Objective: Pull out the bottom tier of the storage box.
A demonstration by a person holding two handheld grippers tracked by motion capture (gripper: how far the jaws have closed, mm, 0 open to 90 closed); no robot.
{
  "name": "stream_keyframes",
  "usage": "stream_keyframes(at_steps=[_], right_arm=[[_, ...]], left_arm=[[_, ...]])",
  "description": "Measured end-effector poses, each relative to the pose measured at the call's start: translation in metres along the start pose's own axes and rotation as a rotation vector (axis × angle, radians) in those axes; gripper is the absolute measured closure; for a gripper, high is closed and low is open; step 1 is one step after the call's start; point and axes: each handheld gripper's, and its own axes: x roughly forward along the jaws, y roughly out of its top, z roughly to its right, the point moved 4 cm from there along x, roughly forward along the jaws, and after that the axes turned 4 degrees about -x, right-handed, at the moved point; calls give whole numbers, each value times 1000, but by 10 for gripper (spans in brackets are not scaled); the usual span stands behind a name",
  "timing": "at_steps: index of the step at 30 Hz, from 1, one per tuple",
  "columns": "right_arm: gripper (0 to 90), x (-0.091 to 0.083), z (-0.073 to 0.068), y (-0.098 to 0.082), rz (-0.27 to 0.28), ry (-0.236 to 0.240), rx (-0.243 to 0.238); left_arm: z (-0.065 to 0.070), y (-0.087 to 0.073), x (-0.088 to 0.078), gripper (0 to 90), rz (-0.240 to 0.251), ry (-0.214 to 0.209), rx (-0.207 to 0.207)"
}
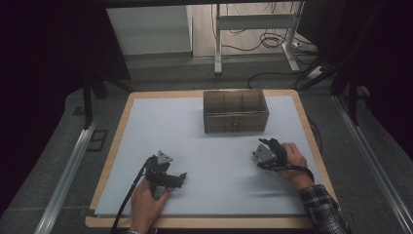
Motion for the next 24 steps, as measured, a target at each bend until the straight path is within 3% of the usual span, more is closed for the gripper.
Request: stream_keyframes(at_steps=[7,24], right_arm=[[436,11,-3,7,-15,-43,-79],[440,33,-5,20,-33,-117,-189]], left_arm=[[0,0,0,0,0,0,0],[0,0,0,0,0,0,-1]])
